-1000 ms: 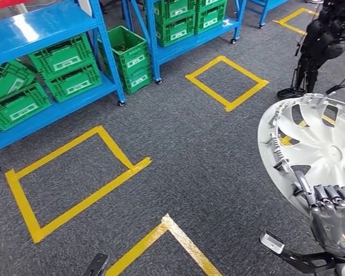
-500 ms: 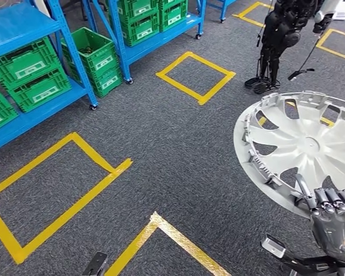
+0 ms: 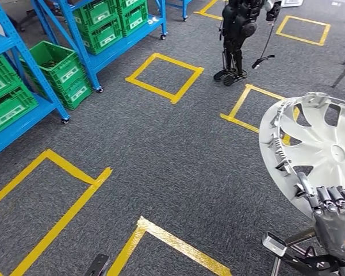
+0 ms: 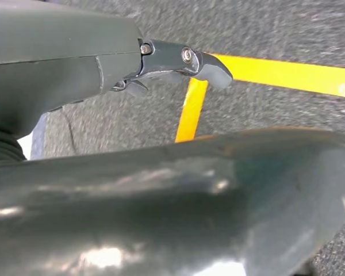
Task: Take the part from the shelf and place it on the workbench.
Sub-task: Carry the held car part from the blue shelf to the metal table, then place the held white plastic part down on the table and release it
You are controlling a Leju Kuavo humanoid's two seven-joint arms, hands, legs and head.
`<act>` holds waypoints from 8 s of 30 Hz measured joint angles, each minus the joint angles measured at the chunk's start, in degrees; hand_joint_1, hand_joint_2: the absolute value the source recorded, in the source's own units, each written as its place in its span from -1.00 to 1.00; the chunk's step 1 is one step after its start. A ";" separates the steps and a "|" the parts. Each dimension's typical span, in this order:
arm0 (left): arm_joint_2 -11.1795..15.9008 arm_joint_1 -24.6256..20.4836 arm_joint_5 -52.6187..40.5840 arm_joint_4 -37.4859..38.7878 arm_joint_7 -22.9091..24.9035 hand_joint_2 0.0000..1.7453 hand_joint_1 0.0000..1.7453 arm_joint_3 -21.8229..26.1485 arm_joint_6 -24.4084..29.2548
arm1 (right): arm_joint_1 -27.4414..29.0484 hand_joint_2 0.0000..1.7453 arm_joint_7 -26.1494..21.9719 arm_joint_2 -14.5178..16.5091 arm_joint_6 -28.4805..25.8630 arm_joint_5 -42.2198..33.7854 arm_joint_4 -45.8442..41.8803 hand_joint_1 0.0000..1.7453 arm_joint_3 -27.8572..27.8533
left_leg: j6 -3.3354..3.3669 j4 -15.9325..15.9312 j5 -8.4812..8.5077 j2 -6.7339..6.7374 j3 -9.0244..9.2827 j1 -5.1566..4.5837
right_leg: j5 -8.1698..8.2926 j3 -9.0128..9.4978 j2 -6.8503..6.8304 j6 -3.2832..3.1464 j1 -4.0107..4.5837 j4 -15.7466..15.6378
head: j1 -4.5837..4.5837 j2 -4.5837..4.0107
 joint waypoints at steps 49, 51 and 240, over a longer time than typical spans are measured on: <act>-0.48 -0.50 -1.00 0.04 0.86 -1.00 -1.00 -1.88 0.71 | 1.86 1.00 3.07 0.31 0.00 0.00 -1.34 1.00 0.20 | 1.06 -7.09 1.10 6.01 3.15 -0.45 | 0.11 -0.97 -7.97 1.99 0.33 0.41 | 1.25 0.00; -0.92 -0.48 -1.20 0.04 1.27 -1.00 -1.00 -2.20 1.26 | 3.07 1.00 4.53 0.18 -0.01 0.00 -1.97 1.00 0.19 | 0.52 -7.07 0.96 6.85 3.35 -0.70 | 0.03 -0.70 -7.46 1.26 0.54 -0.07 | 1.23 0.00; 2.81 -3.10 4.54 0.46 14.78 -1.00 -1.00 -10.28 -5.85 | -32.81 1.00 30.34 -22.69 0.00 -1.57 29.64 1.00 55.92 | 1.70 -6.18 2.83 0.72 0.14 -1.33 | -0.62 -0.35 -1.92 0.39 0.47 0.11 | 0.92 0.00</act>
